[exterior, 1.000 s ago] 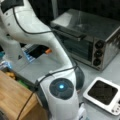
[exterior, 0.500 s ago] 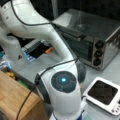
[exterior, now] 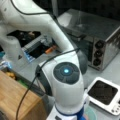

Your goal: Pick up the pan. Place the pan on the table. Pick up the bowl. Place the bowl on the stove.

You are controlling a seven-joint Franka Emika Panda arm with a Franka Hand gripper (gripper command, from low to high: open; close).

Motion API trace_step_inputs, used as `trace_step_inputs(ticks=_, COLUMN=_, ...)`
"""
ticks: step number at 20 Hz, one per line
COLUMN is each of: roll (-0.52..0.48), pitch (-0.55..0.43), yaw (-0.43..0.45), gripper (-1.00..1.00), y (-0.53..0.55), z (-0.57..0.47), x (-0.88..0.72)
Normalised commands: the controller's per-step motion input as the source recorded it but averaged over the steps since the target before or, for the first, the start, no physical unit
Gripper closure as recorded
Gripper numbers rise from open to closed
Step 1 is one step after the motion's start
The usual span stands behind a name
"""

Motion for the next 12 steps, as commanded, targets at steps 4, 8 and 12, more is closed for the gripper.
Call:
trace_step_inputs(ticks=4, roll=-0.055, pitch=0.078, yaw=-0.104, gripper=1.0, y=0.29, z=0.19, x=-0.04)
trace_step_inputs(ticks=8, roll=-0.07, pitch=0.065, yaw=-0.119, gripper=1.0, y=0.42, z=0.21, x=-0.04)
trace_step_inputs(ticks=12, roll=-0.07, pitch=0.031, yaw=-0.113, gripper=1.0, y=0.47, z=0.2, x=-0.04)
